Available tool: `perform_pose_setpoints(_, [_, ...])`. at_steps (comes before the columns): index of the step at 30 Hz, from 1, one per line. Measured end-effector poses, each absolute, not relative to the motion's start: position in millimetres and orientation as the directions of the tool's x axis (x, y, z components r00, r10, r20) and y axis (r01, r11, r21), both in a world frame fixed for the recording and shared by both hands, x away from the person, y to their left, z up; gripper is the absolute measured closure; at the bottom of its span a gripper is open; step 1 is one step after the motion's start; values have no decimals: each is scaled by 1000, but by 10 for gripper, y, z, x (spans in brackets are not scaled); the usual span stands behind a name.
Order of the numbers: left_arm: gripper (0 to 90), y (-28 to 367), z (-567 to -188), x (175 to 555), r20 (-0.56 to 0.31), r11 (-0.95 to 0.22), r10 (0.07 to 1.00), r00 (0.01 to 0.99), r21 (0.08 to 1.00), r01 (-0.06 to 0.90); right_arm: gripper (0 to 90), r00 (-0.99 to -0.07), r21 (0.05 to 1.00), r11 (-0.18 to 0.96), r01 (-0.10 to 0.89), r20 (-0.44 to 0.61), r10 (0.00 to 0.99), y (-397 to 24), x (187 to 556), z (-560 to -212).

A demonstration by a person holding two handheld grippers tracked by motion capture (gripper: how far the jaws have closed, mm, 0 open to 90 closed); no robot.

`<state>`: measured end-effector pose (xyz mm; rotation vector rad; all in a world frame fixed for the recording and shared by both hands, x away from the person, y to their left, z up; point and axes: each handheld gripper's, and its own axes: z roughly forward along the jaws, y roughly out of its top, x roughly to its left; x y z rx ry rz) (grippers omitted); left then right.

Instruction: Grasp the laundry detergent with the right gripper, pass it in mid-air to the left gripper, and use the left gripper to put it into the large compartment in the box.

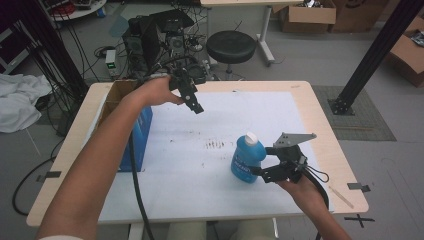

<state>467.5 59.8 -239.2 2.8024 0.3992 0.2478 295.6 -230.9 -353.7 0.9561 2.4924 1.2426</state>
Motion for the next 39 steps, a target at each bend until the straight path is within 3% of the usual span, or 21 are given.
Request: perform_pose_setpoints(39, [196,596,-2418,4673,128,-918,296,947,311,245,160,-763,828,379,412,87,640,-2142,3037,-3760])
